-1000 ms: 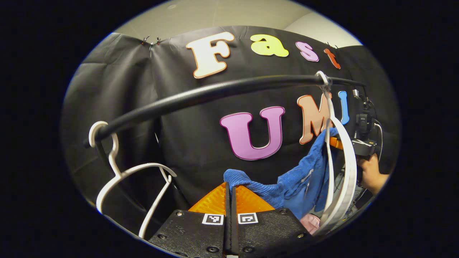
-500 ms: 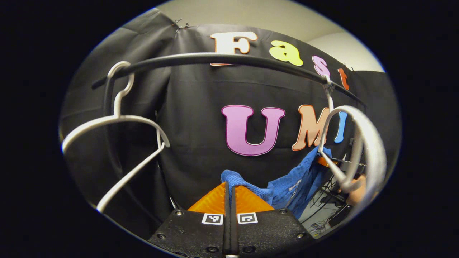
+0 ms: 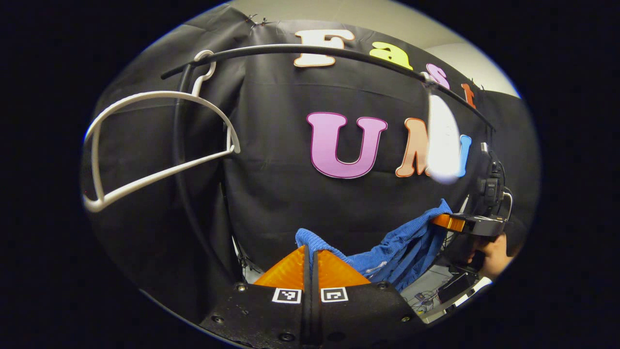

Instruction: Grasp the clothes on the hanger with both hands and then place them into the laundry hamper below.

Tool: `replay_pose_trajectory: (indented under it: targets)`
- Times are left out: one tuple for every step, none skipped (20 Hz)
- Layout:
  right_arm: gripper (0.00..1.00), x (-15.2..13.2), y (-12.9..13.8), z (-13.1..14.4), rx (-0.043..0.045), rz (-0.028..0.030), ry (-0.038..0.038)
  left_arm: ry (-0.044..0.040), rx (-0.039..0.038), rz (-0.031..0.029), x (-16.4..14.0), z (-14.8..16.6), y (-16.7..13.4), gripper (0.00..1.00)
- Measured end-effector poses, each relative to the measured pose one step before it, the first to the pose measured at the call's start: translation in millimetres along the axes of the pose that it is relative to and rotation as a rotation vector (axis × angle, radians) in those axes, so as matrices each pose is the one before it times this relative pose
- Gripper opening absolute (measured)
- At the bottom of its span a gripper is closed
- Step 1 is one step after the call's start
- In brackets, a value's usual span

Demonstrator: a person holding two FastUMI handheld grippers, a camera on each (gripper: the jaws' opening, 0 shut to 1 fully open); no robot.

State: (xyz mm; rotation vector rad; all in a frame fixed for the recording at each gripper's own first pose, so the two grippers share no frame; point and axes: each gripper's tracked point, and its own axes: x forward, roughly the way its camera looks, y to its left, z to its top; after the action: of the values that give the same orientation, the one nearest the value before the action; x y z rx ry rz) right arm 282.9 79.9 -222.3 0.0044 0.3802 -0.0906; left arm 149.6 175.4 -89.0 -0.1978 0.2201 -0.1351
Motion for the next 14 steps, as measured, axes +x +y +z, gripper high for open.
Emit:
replay_pose_trajectory:
  targets:
    - [0.01, -10.48, 5.47, -5.25, 0.00355, 0.01514, -0.00082, 0.00654, 0.01193, 0.00390, -7.98, -5.31, -1.96, 0.00]
    - [0.01, -10.44, 2.85, -2.14, -0.00365, 0.00559, -0.00141, 0.00039, 0.01097, 0.00128, -7.30, -2.10, -1.53, 0.00]
    - [0.01, -11.27, 1.80, -3.56, -0.00018, 0.00399, -0.00223, 0.00363, 0.00896, 0.00188, -6.26, -2.86, -1.73, 0.00]
    - [0.01, -10.45, 1.76, -2.15, 0.00683, 0.00459, -0.00261, -0.00565, 0.00152, -0.00192, -6.49, 0.87, -2.54, 0.00]
    - [0.01, -11.65, 2.84, -1.61, 0.01399, 0.00687, -0.00279, -0.00403, -0.00009, -0.00484, -7.20, 2.35, -4.68, 0.00]
    - [0.01, -10.11, 3.35, -0.04, 0.01783, 0.00994, -0.00610, -0.00341, 0.00225, 0.00208, -6.66, 0.09, -3.65, 0.01]
    - [0.01, -10.68, 1.11, 0.48, 0.00968, 0.00007, -0.00215, -0.00715, -0.00114, 0.00208, -4.51, -0.74, -3.81, 0.01]
    - [0.01, -11.75, 1.75, 1.66, 0.00480, 0.00177, -0.00484, -0.00328, -0.00218, -0.00155, -5.90, 1.01, -4.48, 0.01]
    - [0.01, -10.59, 1.68, 3.37, 0.00314, 0.00489, -0.00905, -0.00692, -0.00509, -0.00057, -4.42, 1.14, -4.48, 0.02]
    - [0.01, -8.42, -0.01, 2.80, -0.00194, 0.00087, -0.00666, -0.00246, -0.00625, -0.00598, -4.02, 0.78, -6.44, 0.01]
    - [0.01, -10.66, -0.23, 2.48, 0.00131, 0.00312, -0.00716, -0.00751, -0.00582, -0.00248, -5.57, 1.58, -4.60, 0.01]
    - [0.01, -8.91, 1.90, 4.22, 0.00491, 0.00822, -0.00660, -0.00454, -0.00298, -0.00952, -4.33, 2.35, -8.35, 0.01]
    - [0.01, -9.64, 2.89, 6.04, 0.00649, 0.01475, -0.00883, -0.00891, 0.00061, -0.01145, -4.21, 1.10, -9.38, 0.01]
    - [0.01, -7.61, 3.88, 5.68, 0.00456, 0.01599, -0.00970, -0.00176, 0.01343, -0.01372, -2.47, 2.98, -10.78, 0.01]
